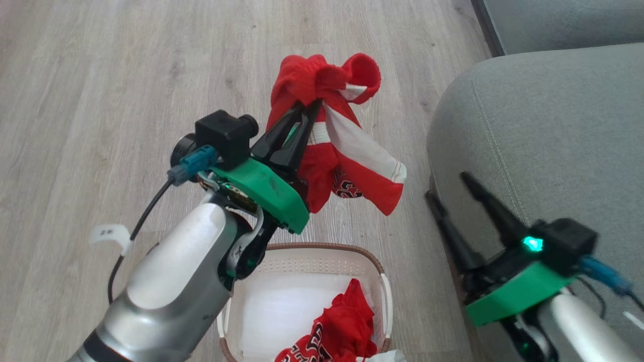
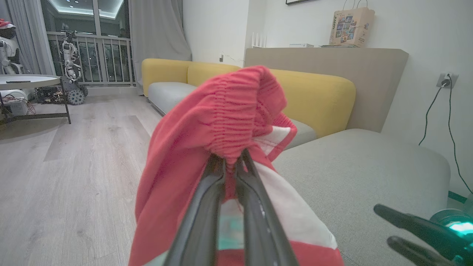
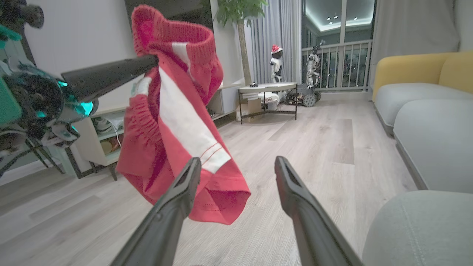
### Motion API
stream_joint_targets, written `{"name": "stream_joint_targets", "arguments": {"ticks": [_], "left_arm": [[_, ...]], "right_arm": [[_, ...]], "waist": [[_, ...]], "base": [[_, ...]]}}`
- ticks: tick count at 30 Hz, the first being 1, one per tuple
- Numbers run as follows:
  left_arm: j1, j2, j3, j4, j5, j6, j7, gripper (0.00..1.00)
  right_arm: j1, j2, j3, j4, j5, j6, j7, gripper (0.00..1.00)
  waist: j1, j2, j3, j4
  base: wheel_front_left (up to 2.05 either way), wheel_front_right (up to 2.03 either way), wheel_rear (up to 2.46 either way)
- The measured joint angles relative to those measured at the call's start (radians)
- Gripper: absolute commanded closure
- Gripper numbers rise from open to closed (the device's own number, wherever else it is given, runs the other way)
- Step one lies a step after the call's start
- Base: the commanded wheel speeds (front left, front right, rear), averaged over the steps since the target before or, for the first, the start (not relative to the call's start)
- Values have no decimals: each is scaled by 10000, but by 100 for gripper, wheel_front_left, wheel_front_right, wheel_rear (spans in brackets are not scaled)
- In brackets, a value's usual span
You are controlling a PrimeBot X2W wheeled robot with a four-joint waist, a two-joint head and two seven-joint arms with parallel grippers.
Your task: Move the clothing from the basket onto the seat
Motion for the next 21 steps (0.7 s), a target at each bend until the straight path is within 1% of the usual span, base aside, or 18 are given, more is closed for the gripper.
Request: {"name": "stream_joint_targets", "arguments": {"ticks": [4, 7, 8, 12, 17, 21], "left_arm": [[0, -15, -94, -40, -15, 0, 84, 100], [0, -61, -140, -188, -46, -2, 105, 100], [0, -61, -140, -188, -46, -2, 105, 100], [-1, -107, -222, -337, -46, -4, 226, 100], [-1, -249, -477, -410, -63, -58, 364, 100], [-1, -336, -623, -426, -157, -144, 408, 100]], "right_arm": [[-536, -215, 1093, 644, 190, 0, 0, 0], [-1044, -238, 1661, 1195, 242, 0, 0, 0], [-1044, -238, 1661, 1195, 242, 0, 0, 0], [-1744, -182, 2318, 1856, 150, 0, 0, 0], [-2427, 232, 2700, 2683, -58, 0, 2, 0], [-2847, 552, 2863, 3010, -167, 0, 0, 0]], "waist": [[0, 0, -9, 62], [0, 0, -19, 139], [0, 0, -19, 139], [0, 0, -27, 276], [0, 0, -21, 470], [0, 0, -23, 647]], "base": [[0, 0, 0], [0, 0, 0], [0, 0, 0], [0, 0, 0], [0, 0, 0], [0, 0, 0]]}}
